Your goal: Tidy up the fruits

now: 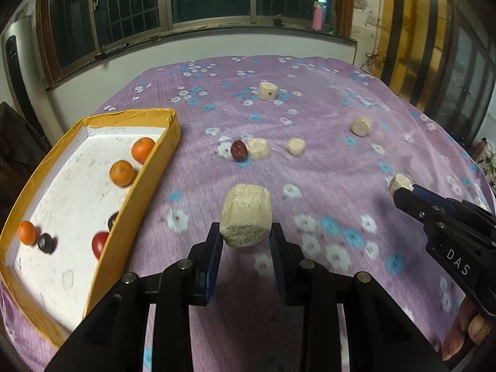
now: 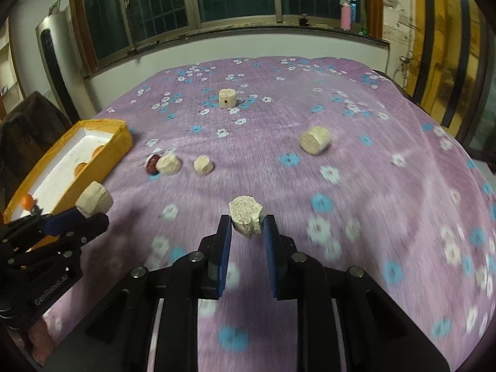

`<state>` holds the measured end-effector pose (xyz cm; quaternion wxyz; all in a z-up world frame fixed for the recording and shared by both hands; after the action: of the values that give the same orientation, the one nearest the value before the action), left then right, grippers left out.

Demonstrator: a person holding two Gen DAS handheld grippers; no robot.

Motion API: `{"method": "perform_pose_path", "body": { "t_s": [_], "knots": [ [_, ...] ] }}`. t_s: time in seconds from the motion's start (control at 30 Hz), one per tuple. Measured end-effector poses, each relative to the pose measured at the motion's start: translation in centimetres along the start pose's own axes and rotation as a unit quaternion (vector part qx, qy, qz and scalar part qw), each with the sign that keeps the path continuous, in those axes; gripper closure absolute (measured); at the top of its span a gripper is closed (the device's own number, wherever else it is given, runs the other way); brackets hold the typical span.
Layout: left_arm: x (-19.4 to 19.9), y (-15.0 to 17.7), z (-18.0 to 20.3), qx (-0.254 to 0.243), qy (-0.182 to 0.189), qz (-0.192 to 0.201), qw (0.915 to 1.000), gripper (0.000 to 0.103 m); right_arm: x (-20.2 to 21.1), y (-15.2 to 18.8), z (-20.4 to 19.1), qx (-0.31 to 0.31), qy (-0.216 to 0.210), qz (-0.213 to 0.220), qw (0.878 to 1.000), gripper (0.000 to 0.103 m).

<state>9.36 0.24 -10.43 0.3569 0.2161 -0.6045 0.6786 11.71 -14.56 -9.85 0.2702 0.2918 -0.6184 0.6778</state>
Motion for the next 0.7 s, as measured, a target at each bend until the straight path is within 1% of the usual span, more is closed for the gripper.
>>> {"method": "perform_pose_path", "body": {
  "t_s": [0.13,0.3,0.43,0.6,0.7],
  "knots": [
    [1.0,0.6,0.0,0.005,0.006,0.007,0.9999,0.073,1.9,1.6,0.8,-0.029,0.011,0.013,0.999,0.08],
    [2.5,1.1,-0.5,0.003,0.004,0.021,0.9998,0.073,3.8,2.1,0.5,-0.036,0.029,0.037,0.998,0.08],
    [3.0,1.4,-1.3,0.009,-0.003,0.029,0.9995,0.073,4.5,2.1,0.4,-0.044,0.034,0.05,0.997,0.08],
    [3.1,0.7,-2.5,0.015,-0.02,0.052,0.9983,0.073,4.8,2.1,0.3,-0.057,0.038,0.061,0.996,0.08],
    [2.9,0.6,-3.1,0.018,-0.026,0.054,0.998,0.073,4.4,2.0,0.0,-0.06,0.039,0.065,0.995,0.081]
  ]
}}
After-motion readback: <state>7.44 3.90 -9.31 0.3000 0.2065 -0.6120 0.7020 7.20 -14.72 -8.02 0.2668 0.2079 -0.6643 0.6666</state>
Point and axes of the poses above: each gripper's, at about its wrist camera, not at the fingertips, and x roughly against the way its jaws point, z to its right, y to its underside, the point moved 8 cm from there along -x, roughly the way its jaws point, and after that the axes turned 14 degrees about y, right-handed, at the moved point
